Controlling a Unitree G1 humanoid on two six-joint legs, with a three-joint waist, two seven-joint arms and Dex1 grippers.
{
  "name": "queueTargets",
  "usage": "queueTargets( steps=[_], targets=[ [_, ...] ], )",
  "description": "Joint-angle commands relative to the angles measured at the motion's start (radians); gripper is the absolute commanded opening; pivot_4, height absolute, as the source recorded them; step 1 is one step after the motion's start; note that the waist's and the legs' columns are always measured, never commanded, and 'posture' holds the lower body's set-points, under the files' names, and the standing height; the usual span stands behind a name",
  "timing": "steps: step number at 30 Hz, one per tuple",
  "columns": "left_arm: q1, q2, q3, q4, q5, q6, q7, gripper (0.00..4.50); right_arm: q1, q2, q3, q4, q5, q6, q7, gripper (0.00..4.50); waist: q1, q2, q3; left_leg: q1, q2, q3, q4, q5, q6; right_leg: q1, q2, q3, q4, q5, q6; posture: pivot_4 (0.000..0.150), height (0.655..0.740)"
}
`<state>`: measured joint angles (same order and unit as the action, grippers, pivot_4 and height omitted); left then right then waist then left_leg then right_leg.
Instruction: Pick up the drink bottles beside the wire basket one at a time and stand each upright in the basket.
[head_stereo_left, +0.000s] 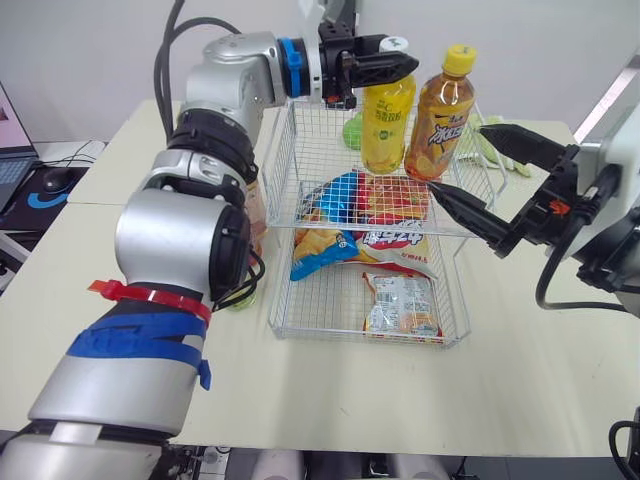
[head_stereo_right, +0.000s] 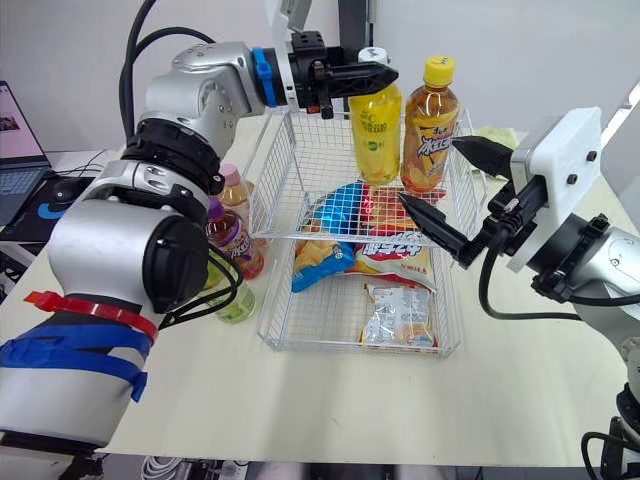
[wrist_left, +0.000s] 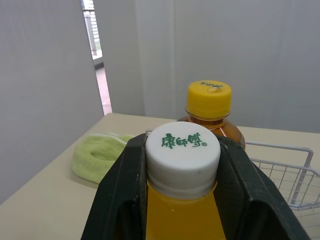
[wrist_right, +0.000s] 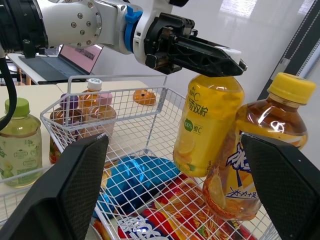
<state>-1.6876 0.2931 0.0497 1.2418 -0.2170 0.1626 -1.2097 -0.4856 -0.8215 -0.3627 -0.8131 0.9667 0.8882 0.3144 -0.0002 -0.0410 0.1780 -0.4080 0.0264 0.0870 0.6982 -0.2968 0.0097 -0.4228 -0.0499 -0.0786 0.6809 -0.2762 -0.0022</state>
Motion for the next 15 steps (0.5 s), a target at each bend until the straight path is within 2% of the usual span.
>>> queueTargets(
  steps=[1, 3, 7, 11, 15],
  targets=[
    [-0.019, -0.014, 0.032, -0.022, -0.002, -0.025, 0.006, 1.36, 0.001, -0.021, -0.034, -0.031, 0.028, -0.015, -0.026, 4.5, 0.001, 0.0, 0.0, 0.0, 0.0, 0.0, 0.0, 0.0, 0.0, 0.0, 0.0, 0.0, 0.0, 0.0, 0.0, 0.15, 0.74],
    [-0.021, -0.019, 0.041, -0.023, -0.006, -0.02, 0.007, 2.09, 0.003, -0.026, -0.034, -0.03, 0.036, -0.017, -0.033, 4.5, 0.001, 0.0, 0.0, 0.0, 0.0, 0.0, 0.0, 0.0, 0.0, 0.0, 0.0, 0.0, 0.0, 0.0, 0.0, 0.15, 0.74],
    [-0.026, -0.014, 0.053, -0.027, -0.001, -0.017, 0.001, 3.27, 0.003, -0.036, -0.029, -0.026, 0.054, -0.023, -0.042, 4.5, 0.001, 0.0, 0.0, 0.0, 0.0, 0.0, 0.001, 0.0, 0.0, 0.0, 0.0, 0.0, 0.0, 0.0, 0.0, 0.15, 0.74],
    [-0.036, 0.03, 0.077, -0.043, -0.014, 0.001, -0.003, 4.48, -0.012, -0.04, -0.006, -0.004, 0.055, -0.033, -0.03, 4.5, -0.001, 0.0, 0.0, 0.0, 0.0, 0.0, 0.001, 0.0, 0.0, 0.0, 0.0, 0.0, 0.0, 0.0, 0.0, 0.15, 0.74],
    [-0.015, 0.112, 0.107, -0.093, -0.03, 0.041, 0.003, 4.48, -0.04, -0.037, 0.03, 0.028, 0.052, -0.047, 0.006, 4.5, -0.004, 0.0, 0.0, 0.001, 0.0, 0.0, 0.0, 0.0, 0.0, 0.0, 0.001, 0.0, 0.001, 0.0, 0.0, 0.15, 0.74]
  ],
)
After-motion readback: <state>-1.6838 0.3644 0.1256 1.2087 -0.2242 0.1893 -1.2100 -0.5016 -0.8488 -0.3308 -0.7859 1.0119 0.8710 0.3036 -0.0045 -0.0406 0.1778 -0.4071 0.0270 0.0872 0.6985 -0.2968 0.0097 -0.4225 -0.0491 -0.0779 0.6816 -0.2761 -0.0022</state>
